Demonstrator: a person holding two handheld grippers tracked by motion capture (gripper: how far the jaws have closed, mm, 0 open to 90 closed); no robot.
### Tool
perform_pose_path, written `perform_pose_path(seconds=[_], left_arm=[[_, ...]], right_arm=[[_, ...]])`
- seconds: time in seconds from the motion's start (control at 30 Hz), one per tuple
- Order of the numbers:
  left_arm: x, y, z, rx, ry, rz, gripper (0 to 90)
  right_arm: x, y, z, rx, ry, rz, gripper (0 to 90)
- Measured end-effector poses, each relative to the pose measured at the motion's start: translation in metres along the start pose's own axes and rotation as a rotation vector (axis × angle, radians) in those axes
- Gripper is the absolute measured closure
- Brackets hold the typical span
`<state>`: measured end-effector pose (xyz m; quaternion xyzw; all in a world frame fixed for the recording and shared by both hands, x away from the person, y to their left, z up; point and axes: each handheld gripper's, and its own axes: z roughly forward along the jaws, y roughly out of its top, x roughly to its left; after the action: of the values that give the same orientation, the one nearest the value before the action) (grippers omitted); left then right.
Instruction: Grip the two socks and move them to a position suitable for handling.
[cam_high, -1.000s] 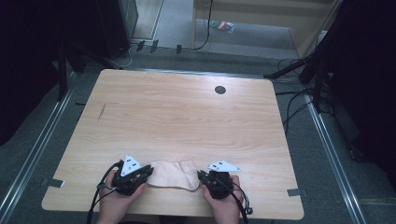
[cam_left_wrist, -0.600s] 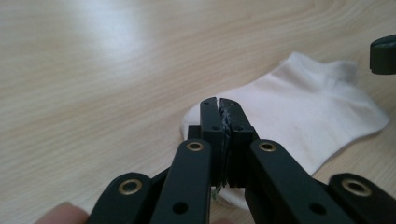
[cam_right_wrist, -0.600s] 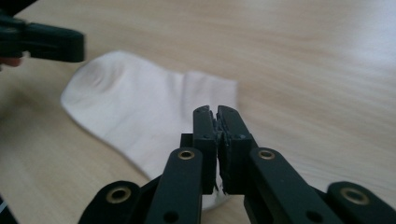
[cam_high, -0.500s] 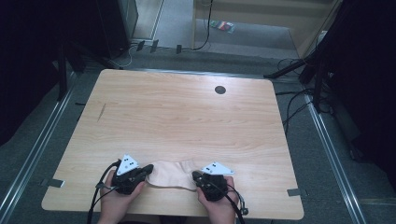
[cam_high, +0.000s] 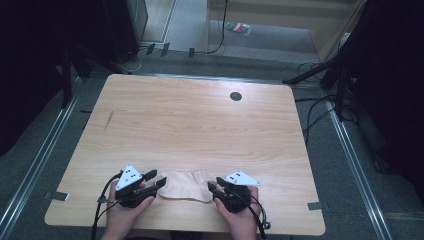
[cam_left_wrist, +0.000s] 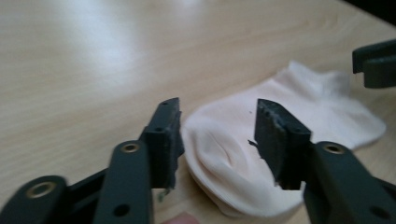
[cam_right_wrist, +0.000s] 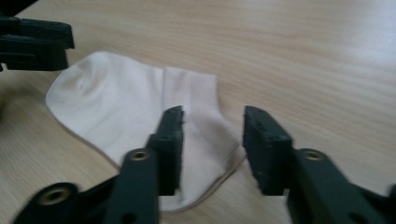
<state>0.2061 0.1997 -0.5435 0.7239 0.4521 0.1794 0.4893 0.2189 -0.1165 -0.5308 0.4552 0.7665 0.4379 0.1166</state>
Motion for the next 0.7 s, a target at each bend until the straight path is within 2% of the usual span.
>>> perform_pose_path(seconds=[0.03,0.1,0.2,0.27,0.33,0.4,0.53,0.57,0.63,0.67,0.7], left_arm=[[0.003,0.000,-0.003,-0.038,0.010,0.005,45.5],[0.008,0.001,-0.007,-0.071,0.030,0.009,38.1],[0.014,0.003,-0.013,-0.065,0.060,0.001,25.3],[0.018,0.003,-0.017,-0.066,0.070,-0.029,21.5],[0.023,0.004,-0.022,-0.072,0.074,-0.046,17.5],[0.028,0.005,-0.029,-0.084,0.086,-0.041,16.1],[0.044,0.005,-0.043,-0.103,0.068,-0.054,10.4],[0.044,0.005,-0.043,-0.103,0.068,-0.054,8.9],[0.058,0.002,-0.051,-0.097,0.092,-0.067,8.7],[0.063,0.001,-0.053,-0.101,0.112,-0.072,8.7],[0.063,0.001,-0.053,-0.101,0.112,-0.072,8.7]], right_arm=[[-0.002,0.001,-0.003,-0.012,-0.004,-0.001,50.4],[-0.006,0.002,-0.006,-0.024,-0.001,-0.001,36.9],[-0.010,0.004,-0.012,-0.050,-0.014,-0.007,19.8],[-0.011,0.006,-0.015,-0.060,-0.026,-0.008,13.7],[-0.012,0.008,-0.017,-0.076,-0.027,-0.012,12.3],[-0.012,0.008,-0.019,-0.082,-0.051,-0.018,12.1],[-0.016,0.009,-0.021,-0.082,-0.080,-0.007,12.1],[-0.016,0.009,-0.021,-0.082,-0.080,-0.007,12.1],[-0.017,0.011,-0.025,-0.099,-0.084,-0.014,11.7],[-0.018,0.011,-0.026,-0.105,-0.089,-0.011,11.2],[-0.018,0.011,-0.026,-0.105,-0.089,-0.011,11.2]])
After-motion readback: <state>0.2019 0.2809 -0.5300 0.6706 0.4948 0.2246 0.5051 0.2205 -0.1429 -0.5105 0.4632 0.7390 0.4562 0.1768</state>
